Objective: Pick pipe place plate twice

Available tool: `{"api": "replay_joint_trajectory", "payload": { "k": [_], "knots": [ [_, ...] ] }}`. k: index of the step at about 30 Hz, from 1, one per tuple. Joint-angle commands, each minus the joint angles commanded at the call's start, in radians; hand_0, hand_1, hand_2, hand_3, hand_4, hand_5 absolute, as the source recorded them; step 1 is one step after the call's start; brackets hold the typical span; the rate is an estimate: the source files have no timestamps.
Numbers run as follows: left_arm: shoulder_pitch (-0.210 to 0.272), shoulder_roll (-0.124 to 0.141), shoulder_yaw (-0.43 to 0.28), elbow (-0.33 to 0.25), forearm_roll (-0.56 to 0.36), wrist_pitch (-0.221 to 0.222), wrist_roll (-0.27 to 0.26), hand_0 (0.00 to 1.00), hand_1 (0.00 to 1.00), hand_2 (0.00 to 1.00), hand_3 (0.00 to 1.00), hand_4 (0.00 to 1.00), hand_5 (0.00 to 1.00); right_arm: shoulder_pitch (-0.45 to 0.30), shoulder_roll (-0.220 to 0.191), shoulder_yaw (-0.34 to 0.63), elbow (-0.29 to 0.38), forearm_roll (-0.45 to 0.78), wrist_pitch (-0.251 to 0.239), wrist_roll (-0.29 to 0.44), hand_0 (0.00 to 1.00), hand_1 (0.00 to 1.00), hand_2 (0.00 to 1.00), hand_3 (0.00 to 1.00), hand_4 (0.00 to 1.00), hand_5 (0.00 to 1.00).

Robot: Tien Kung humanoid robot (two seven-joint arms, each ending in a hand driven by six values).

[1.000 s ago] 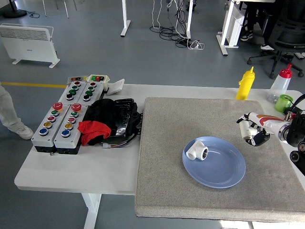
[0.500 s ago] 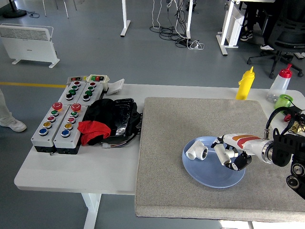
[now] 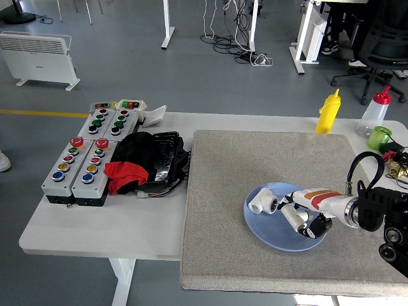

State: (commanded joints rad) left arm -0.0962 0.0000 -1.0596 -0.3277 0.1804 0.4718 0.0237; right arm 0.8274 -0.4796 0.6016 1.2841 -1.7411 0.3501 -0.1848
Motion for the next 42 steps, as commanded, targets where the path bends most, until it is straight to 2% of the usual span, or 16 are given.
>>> {"api": "replay_joint_trajectory", "payload": {
  "k": [2,3,13,18,22,26,27,28,32,33,35,38,39,42],
  "knots": [
    [-0.001,0.000,0.000,0.000,0.000,0.000,0.000,0.626,0.635,0.653,0.712,0.487,0.998,0.000,0.000,0.003,-0.001,0.002,0.006,-0.006,0.874,0.850,0.971,0.939,0.785,0.180],
    [-0.001,0.000,0.000,0.000,0.000,0.001,0.000,0.626,0.632,0.651,0.710,0.487,0.998,-0.001,0.000,0.005,-0.001,0.004,0.011,-0.011,0.925,0.879,0.998,0.990,0.804,0.198],
    [-0.004,0.000,-0.001,0.000,0.003,0.000,0.002,0.625,0.632,0.650,0.708,0.487,0.998,-0.012,-0.010,0.067,0.020,0.011,0.020,-0.021,0.938,0.896,0.998,0.998,0.822,0.205],
    [-0.005,0.000,-0.001,0.000,0.004,-0.001,0.002,0.625,0.631,0.650,0.708,0.487,0.998,-0.031,-0.008,0.154,0.032,0.009,-0.009,-0.010,0.939,0.894,0.998,0.998,0.820,0.210],
    [-0.006,0.000,0.000,0.001,0.002,-0.002,0.000,0.624,0.631,0.647,0.707,0.487,0.998,-0.063,0.001,0.245,0.015,0.055,-0.072,0.020,0.931,0.889,0.998,0.998,0.803,0.220],
    [-0.009,0.000,0.002,0.002,0.000,-0.002,-0.004,0.624,0.631,0.647,0.707,0.487,0.998,-0.108,0.018,0.350,-0.008,0.192,-0.151,0.041,0.931,0.889,0.998,0.998,0.803,0.220],
    [-0.010,0.000,0.002,0.002,-0.001,-0.002,-0.006,0.623,0.630,0.646,0.707,0.487,0.998,-0.128,0.025,0.382,-0.013,0.241,-0.185,0.057,0.918,0.881,0.998,0.982,0.788,0.262],
    [-0.010,0.000,0.002,0.002,-0.001,-0.002,-0.007,0.623,0.630,0.646,0.707,0.487,0.998,-0.133,0.026,0.392,-0.014,0.273,-0.197,0.061,0.918,0.881,0.998,0.982,0.788,0.262],
    [-0.011,0.000,-0.002,0.002,0.005,-0.003,-0.005,0.623,0.630,0.646,0.707,0.487,0.998,-0.178,0.039,0.443,-0.017,0.447,-0.312,0.099,0.918,0.881,0.998,0.982,0.788,0.262],
    [-0.011,0.000,-0.003,0.002,0.006,-0.003,-0.005,0.625,0.630,0.646,0.706,0.487,0.998,-0.180,0.039,0.445,-0.017,0.486,-0.322,0.101,0.894,0.852,0.963,0.931,0.733,0.324],
    [-0.008,0.000,-0.006,0.002,0.009,-0.002,-0.004,0.625,0.630,0.646,0.706,0.487,0.998,-0.208,0.046,0.472,-0.012,0.571,-0.363,0.128,0.894,0.852,0.963,0.931,0.733,0.324],
    [-0.005,0.000,-0.009,0.001,0.015,-0.001,-0.002,0.625,0.630,0.646,0.706,0.487,0.998,-0.236,0.052,0.504,-0.007,0.694,-0.380,0.145,0.894,0.852,0.963,0.931,0.733,0.324],
    [-0.004,0.000,-0.011,0.001,0.018,-0.001,0.000,0.625,0.630,0.646,0.707,0.486,0.998,-0.251,0.057,0.525,-0.003,0.740,-0.383,0.153,0.851,0.816,0.902,0.882,0.657,0.334],
    [0.000,0.000,-0.016,0.001,0.026,0.000,0.003,0.625,0.630,0.646,0.707,0.486,0.998,-0.281,0.065,0.572,0.007,0.863,-0.390,0.164,0.851,0.816,0.902,0.882,0.657,0.334]
  ]
}}
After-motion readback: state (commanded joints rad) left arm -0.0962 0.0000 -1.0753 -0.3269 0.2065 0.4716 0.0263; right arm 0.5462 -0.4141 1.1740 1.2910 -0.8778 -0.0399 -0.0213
